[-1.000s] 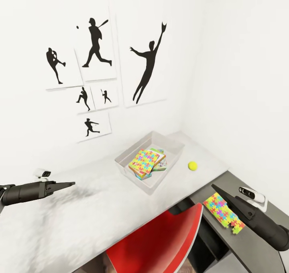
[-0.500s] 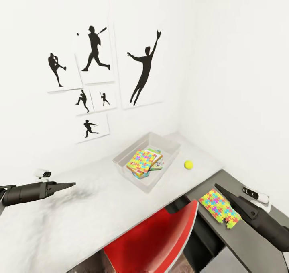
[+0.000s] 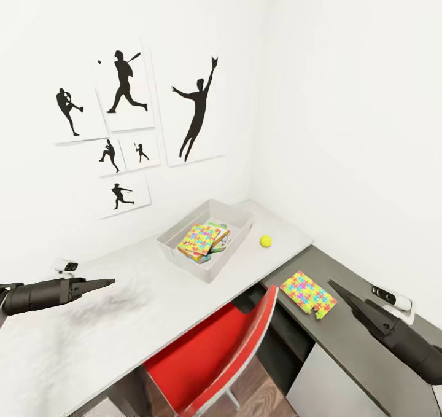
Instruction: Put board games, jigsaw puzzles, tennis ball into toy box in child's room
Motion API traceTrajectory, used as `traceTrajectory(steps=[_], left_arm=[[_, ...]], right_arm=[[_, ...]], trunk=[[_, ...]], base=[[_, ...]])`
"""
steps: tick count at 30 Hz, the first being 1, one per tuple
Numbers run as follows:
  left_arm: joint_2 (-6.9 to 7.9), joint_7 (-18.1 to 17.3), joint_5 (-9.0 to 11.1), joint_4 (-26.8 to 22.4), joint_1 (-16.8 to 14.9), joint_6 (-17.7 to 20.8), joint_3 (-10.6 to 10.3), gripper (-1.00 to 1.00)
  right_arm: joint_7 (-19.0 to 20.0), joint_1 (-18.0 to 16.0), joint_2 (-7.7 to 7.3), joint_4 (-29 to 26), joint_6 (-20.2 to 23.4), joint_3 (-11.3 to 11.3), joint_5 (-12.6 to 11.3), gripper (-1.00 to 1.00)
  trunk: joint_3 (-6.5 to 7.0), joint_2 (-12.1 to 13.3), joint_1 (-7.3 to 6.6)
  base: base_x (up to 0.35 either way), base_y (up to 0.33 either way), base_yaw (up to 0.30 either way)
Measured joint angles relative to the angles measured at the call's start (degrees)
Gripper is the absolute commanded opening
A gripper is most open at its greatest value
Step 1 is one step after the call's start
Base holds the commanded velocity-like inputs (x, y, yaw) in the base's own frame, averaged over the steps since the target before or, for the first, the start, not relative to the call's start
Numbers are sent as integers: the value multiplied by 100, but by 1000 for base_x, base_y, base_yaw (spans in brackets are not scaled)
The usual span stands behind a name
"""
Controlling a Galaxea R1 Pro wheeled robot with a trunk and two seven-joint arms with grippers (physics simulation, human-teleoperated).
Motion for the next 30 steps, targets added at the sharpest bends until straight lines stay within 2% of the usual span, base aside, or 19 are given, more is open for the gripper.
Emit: traceTrajectory(steps=[9,16,30], left_arm=[[3,0,0,0,1,-4,80,100],[9,0,0,0,8,-5,94,100],[12,1,-3,1,61,-13,284,100]], right_arm=[[-15,0,8,10,-46,3,9,100],[-18,0,17,16,-48,2,176,100],[-21,0,13,20,-49,-2,212,100]], trunk=[[73,0,-2],[129,-1,-3],[241,0,-3]], base=[[-185,0,-204],[-19,-26,-205],[-1,-218,-205]])
